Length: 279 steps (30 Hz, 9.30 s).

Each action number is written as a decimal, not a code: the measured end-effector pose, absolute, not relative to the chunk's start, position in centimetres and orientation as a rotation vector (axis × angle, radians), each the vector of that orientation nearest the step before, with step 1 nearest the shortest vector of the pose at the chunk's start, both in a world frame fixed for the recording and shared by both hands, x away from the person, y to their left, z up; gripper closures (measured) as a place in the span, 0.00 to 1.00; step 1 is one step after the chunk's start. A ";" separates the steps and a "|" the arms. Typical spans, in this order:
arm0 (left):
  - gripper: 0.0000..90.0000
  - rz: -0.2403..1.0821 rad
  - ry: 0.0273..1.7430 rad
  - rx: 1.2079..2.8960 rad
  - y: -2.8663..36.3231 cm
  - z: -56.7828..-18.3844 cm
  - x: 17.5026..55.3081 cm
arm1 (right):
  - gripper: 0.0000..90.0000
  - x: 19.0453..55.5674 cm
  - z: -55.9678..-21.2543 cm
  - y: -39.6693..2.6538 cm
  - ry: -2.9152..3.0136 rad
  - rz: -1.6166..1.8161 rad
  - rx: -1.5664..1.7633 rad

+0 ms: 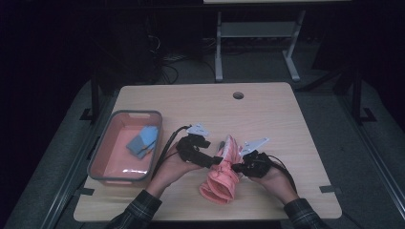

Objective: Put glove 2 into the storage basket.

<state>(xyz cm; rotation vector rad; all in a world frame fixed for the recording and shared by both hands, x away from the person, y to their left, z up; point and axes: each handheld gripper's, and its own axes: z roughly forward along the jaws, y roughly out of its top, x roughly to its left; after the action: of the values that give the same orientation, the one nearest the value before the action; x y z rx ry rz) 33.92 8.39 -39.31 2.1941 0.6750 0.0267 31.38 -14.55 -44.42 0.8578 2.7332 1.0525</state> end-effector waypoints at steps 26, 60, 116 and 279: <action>0.16 -0.122 0.787 2.256 6.7 -44.8 35.6 | 1.00 31.3 -44.6 -14.3 2.740 1.009 0.858; 0.51 -0.417 0.767 2.201 6.8 -46.1 36.5 | 1.00 31.3 -44.9 -14.2 2.743 1.007 0.857; 0.64 -0.312 0.695 2.139 9.4 -39.6 36.0 | 0.16 28.8 -48.2 -21.9 2.435 1.075 1.057; 0.17 0.235 0.960 2.014 33.2 -33.0 36.0 | 0.15 28.8 -48.2 -21.9 2.437 1.069 1.062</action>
<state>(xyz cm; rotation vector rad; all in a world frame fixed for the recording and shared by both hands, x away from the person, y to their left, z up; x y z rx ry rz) 35.97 33.22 -33.04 2.0140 0.9596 0.2352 28.82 -21.86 -48.15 1.0618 2.4372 1.0688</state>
